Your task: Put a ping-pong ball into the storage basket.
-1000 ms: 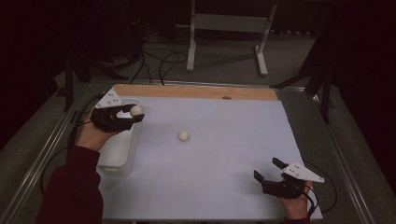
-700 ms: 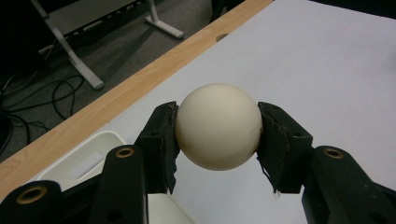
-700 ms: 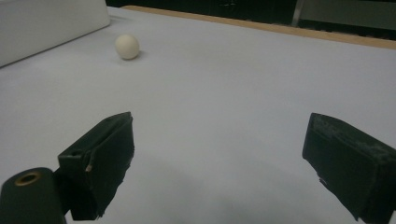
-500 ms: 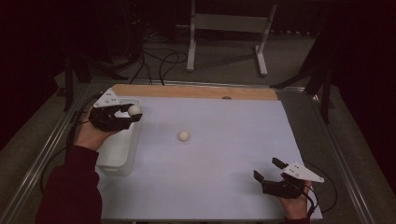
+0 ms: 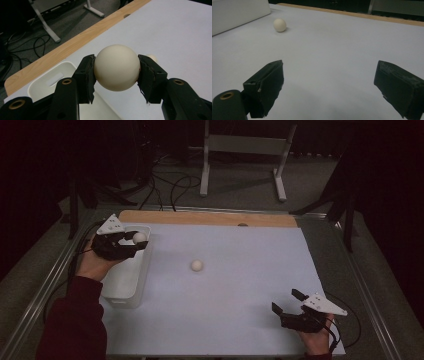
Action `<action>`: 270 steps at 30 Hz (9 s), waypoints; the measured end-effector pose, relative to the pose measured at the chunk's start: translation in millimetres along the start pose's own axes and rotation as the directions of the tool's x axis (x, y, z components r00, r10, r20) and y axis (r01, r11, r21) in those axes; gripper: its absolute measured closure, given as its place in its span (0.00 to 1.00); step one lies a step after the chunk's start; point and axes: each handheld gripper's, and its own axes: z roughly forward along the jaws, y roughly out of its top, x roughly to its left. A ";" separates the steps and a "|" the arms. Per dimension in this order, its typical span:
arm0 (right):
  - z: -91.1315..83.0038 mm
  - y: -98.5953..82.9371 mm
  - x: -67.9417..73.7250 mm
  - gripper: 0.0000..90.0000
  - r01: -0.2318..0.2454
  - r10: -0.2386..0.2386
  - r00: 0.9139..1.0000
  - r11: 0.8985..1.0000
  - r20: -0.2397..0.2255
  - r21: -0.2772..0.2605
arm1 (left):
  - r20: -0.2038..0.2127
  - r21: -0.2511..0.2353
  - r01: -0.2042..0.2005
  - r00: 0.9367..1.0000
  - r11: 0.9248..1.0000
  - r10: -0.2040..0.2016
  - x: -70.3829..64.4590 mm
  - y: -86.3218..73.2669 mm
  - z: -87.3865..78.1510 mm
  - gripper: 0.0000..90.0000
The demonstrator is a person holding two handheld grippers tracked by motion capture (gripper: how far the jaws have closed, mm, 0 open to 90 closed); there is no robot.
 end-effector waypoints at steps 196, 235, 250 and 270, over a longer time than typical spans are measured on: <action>0.7 1.5 -0.6 0.10 0.002 -0.002 1.000 1.000 -0.006 -0.012 | 0.066 -0.008 0.072 0.995 0.997 -0.071 -79.3 36.6 111.6 0.01; -0.1 1.7 -0.9 0.10 0.002 -0.002 1.000 1.000 -0.005 -0.011 | 0.122 0.036 0.079 0.989 0.996 -0.083 -86.7 21.8 139.6 0.01; -0.2 1.6 -0.8 0.10 0.002 -0.002 1.000 1.000 -0.005 -0.012 | 0.122 0.041 0.066 0.990 0.997 -0.071 -89.9 17.0 146.8 0.01; 0.2 1.5 -0.7 0.10 0.002 -0.002 1.000 1.000 -0.006 -0.011 | 0.139 0.047 0.064 0.988 0.997 -0.070 -94.2 12.4 156.8 0.01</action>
